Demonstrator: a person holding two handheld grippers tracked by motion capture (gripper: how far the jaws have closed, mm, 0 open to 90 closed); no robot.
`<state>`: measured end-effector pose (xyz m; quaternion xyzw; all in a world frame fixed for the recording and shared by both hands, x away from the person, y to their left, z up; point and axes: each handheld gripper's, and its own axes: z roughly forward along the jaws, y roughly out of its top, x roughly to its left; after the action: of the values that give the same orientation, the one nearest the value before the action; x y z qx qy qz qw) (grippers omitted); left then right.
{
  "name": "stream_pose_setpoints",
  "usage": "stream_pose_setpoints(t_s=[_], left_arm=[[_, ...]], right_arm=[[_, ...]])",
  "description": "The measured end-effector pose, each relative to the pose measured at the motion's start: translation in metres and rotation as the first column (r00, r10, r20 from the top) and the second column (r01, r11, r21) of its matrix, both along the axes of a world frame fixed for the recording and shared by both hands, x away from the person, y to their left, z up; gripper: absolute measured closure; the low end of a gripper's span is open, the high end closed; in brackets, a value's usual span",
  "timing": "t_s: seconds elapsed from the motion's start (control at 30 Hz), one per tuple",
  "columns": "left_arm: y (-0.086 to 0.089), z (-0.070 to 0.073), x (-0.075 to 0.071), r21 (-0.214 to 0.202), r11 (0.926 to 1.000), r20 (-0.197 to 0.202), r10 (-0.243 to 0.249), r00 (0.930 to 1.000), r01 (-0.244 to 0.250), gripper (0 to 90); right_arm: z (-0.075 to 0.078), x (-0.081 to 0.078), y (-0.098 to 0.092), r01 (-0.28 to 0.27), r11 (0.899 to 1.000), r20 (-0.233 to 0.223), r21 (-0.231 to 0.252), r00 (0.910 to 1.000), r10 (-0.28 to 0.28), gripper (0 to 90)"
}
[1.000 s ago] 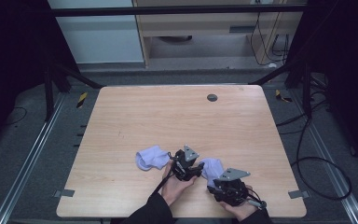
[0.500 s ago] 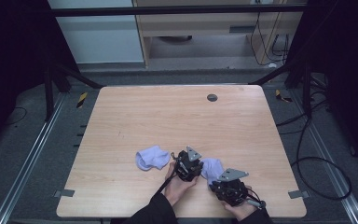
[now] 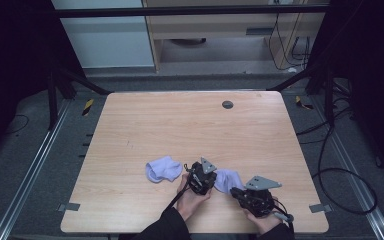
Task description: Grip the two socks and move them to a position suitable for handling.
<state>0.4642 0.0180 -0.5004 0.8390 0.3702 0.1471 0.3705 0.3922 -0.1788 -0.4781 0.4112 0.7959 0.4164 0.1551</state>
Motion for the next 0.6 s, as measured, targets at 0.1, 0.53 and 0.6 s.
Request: stream_pose_setpoints(t_s=[0.1,0.53,0.6], left_arm=[[0.000,0.000,0.000,0.005,1.0000,0.000,-0.006,1.0000,0.006,88.7],[0.001,0.000,-0.001,-0.001,1.0000,0.001,-0.007,1.0000,0.007,88.8],[0.001,0.000,-0.001,-0.001,1.0000,0.003,-0.006,1.0000,0.006,88.7]], right_arm=[[0.005,0.001,-0.011,0.061,0.997,0.029,0.041,0.9976,-0.062,85.8],[0.003,0.020,-0.045,0.254,0.967,0.049,0.028,0.9656,-0.255,84.5],[0.001,0.022,-0.050,0.287,0.958,0.044,0.005,0.9569,-0.287,83.7]])
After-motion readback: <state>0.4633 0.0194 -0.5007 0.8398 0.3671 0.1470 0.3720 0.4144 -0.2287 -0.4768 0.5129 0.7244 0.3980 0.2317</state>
